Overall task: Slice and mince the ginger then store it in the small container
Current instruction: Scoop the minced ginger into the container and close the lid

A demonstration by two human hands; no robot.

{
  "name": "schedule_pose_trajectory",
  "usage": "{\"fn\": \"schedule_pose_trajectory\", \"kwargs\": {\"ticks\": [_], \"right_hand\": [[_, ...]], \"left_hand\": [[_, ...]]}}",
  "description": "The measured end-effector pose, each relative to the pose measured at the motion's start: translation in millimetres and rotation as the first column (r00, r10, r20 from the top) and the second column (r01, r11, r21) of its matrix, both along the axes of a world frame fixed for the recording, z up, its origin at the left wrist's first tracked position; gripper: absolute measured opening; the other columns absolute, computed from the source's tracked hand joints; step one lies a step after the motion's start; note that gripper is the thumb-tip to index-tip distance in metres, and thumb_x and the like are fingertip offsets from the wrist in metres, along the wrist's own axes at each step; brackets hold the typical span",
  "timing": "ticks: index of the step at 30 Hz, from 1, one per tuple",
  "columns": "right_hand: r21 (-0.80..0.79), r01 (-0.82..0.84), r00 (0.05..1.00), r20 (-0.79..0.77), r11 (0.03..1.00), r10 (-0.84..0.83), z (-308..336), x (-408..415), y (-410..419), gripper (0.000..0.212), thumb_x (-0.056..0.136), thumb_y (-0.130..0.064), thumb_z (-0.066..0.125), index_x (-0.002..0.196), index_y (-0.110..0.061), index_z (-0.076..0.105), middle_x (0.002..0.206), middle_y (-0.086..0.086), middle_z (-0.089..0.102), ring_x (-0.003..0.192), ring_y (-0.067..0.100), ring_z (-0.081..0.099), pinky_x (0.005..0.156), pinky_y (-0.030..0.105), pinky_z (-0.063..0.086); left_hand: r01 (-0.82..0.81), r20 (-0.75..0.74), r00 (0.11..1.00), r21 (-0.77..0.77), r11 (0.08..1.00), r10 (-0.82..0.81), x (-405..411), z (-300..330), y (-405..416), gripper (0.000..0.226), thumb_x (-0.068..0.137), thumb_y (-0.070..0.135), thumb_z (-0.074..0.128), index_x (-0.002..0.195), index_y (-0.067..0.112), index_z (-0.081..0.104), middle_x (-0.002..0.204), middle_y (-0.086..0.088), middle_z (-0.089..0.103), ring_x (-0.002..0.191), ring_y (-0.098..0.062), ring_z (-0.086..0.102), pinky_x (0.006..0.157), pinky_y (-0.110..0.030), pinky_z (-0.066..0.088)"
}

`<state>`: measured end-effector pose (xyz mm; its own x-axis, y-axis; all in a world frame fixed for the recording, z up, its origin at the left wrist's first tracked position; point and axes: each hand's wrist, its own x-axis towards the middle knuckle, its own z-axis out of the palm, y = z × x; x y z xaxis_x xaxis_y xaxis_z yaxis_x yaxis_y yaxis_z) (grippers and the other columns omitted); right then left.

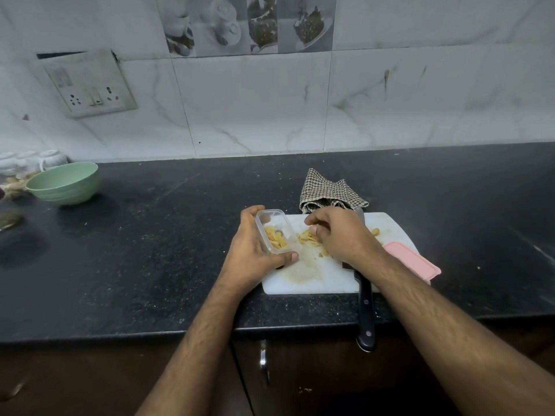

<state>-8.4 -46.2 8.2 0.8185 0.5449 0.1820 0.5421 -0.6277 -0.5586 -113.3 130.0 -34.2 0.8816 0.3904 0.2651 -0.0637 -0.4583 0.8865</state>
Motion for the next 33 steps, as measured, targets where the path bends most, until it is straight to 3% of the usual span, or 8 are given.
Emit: {"fn": "schedule_pose_trajectory", "kwargs": {"ticks": [4,8,12,14,16,20,26,33], "right_hand": [[-0.110,-0.195,0.981,-0.025,0.975,0.194,-9,-9,6,0.033,0.097,-0.029,0.065,0.129,-0.022,0.065,0.130,-0.010,0.061,0.113,0.007,0.058,0.102,0.034,0.048],[-0.138,-0.211,0.968,0.110,0.968,0.227,-8,-10,9,0.012,0.096,-0.020,0.065,0.103,-0.020,0.074,0.108,-0.009,0.064,0.099,0.011,0.061,0.091,0.033,0.047],[-0.191,-0.124,0.958,0.233,0.974,0.167,-9,-2,0,0.014,0.098,-0.017,0.062,0.099,-0.021,0.075,0.101,-0.012,0.064,0.098,0.007,0.061,0.088,0.019,0.018],[-0.208,-0.070,0.958,0.260,0.976,0.124,-11,6,-5,0.013,0.097,-0.025,0.062,0.092,-0.029,0.073,0.097,-0.017,0.063,0.096,0.004,0.060,0.110,0.038,0.017],[-0.243,-0.101,0.972,0.185,0.965,0.148,-8,11,-11,0.012,0.097,-0.031,0.061,0.094,-0.029,0.072,0.100,-0.017,0.062,0.097,0.005,0.057,0.113,0.051,0.021],[-0.318,-0.235,0.966,0.031,0.918,0.258,-2,6,-22,0.027,0.100,-0.023,0.060,0.126,-0.023,0.067,0.122,-0.007,0.059,0.112,0.015,0.054,0.100,0.037,0.041],[-0.314,-0.129,0.977,0.120,0.941,0.175,-20,7,-9,0.035,0.082,0.002,0.053,0.110,-0.013,0.069,0.090,0.001,0.063,0.080,0.010,0.059,0.092,0.030,0.038],[-0.283,-0.044,0.979,0.177,0.958,0.097,-9,0,3,0.027,0.091,-0.005,0.055,0.103,-0.023,0.072,0.093,-0.012,0.061,0.086,0.008,0.060,0.103,0.037,0.030]], "left_hand": [[0.004,0.017,1.000,-0.004,1.000,-0.004,0,-1,0,0.107,0.058,0.026,0.101,0.141,0.031,0.034,0.124,0.014,0.061,0.109,-0.001,0.064,0.089,-0.022,0.056],[-0.001,0.020,1.000,-0.001,1.000,0.001,0,-1,0,0.105,0.058,0.026,0.101,0.139,0.033,0.035,0.125,0.015,0.060,0.108,0.002,0.063,0.089,-0.020,0.055],[0.003,0.013,1.000,0.009,1.000,-0.003,0,-1,-1,0.105,0.057,0.030,0.101,0.138,0.033,0.035,0.125,0.014,0.061,0.109,-0.002,0.064,0.090,-0.027,0.057],[0.004,0.014,1.000,0.018,1.000,-0.004,0,0,0,0.105,0.057,0.030,0.101,0.138,0.034,0.035,0.125,0.015,0.060,0.109,-0.001,0.063,0.090,-0.027,0.057],[0.002,0.016,1.000,0.021,1.000,-0.002,0,1,1,0.105,0.057,0.031,0.101,0.138,0.035,0.034,0.125,0.015,0.060,0.110,-0.002,0.063,0.091,-0.027,0.057],[0.010,0.018,1.000,0.026,1.000,-0.010,-1,0,0,0.107,0.056,0.033,0.101,0.139,0.034,0.034,0.127,0.014,0.060,0.111,-0.003,0.063,0.093,-0.031,0.057],[0.025,0.017,1.000,0.028,0.999,-0.025,-3,2,-3,0.107,0.054,0.037,0.102,0.138,0.036,0.035,0.127,0.015,0.059,0.110,-0.002,0.063,0.092,-0.028,0.058],[0.036,0.004,0.999,0.049,0.998,-0.037,-4,3,-5,0.108,0.054,0.038,0.102,0.138,0.035,0.035,0.127,0.016,0.059,0.109,-0.002,0.064,0.090,-0.028,0.058]]}}
